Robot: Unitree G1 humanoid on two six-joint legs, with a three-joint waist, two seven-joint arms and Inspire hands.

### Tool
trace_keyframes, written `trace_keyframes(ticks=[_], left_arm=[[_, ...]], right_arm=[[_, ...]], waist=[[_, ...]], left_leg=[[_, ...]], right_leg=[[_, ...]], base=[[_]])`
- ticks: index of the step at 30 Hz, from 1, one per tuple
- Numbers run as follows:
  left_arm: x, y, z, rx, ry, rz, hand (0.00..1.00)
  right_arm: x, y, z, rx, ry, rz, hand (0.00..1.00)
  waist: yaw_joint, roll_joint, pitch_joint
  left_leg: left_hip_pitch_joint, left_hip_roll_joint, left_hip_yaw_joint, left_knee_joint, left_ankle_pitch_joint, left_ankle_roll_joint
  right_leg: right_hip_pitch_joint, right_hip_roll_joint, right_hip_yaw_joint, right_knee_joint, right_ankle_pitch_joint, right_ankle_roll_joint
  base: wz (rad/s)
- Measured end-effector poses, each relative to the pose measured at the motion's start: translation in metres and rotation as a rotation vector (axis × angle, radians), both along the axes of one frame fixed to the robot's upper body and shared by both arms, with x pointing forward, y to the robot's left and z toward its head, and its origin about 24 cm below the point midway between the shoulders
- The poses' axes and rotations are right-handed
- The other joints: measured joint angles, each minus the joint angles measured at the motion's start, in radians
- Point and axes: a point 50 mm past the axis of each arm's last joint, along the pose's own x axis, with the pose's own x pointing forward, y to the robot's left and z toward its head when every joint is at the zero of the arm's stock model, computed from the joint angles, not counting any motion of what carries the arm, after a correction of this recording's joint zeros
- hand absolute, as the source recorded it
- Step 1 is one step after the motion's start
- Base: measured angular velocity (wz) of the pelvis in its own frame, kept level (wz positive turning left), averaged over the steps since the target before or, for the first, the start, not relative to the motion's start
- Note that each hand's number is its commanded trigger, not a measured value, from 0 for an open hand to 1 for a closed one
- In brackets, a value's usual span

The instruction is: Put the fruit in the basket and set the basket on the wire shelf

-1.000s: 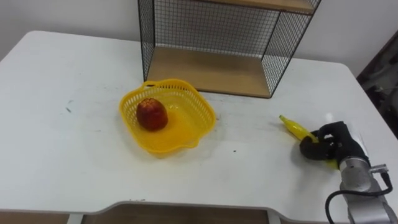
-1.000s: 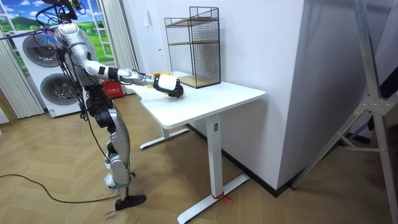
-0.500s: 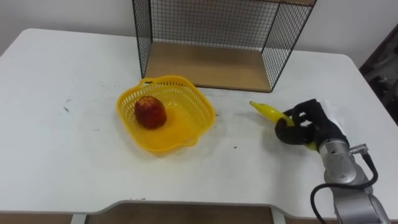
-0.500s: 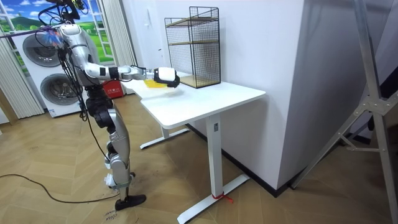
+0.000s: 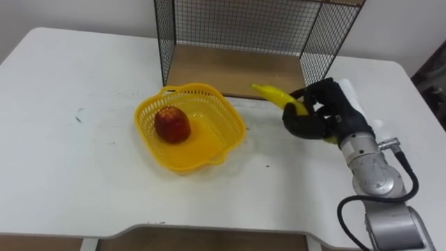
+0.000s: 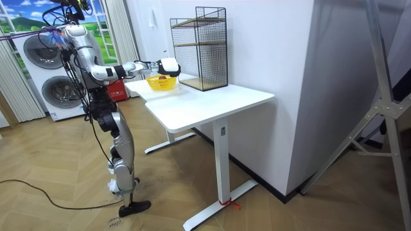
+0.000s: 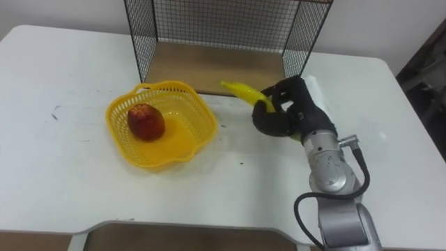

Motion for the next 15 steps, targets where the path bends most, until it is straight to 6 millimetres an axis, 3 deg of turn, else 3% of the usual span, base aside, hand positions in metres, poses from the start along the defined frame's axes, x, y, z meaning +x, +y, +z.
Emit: trace_keyframes(ticks=[9, 15], left_arm=[[0.006, 0.001, 0.001, 0.002, -0.037, -0.010, 0.00], [0.011, 0.001, 0.001, -0.012, -0.049, -0.028, 0.00]], right_arm=[[0.002, 0.013, 0.009, 0.016, -0.016, 0.085, 1.00], [0.002, 0.030, 0.025, 0.002, -0.070, 0.180, 1.00]], waist=[[0.020, -0.008, -0.0042], [0.036, -0.004, 0.0006]], left_leg=[[0.001, 0.000, 0.004, -0.002, 0.000, 0.000], [0.001, 0.000, 0.006, -0.002, 0.000, 0.000]], right_leg=[[-0.001, 0.001, 0.001, -0.001, 0.000, 0.000], [-0.001, 0.001, -0.001, -0.001, 0.000, 0.000]], base=[[0.00], [0.00]])
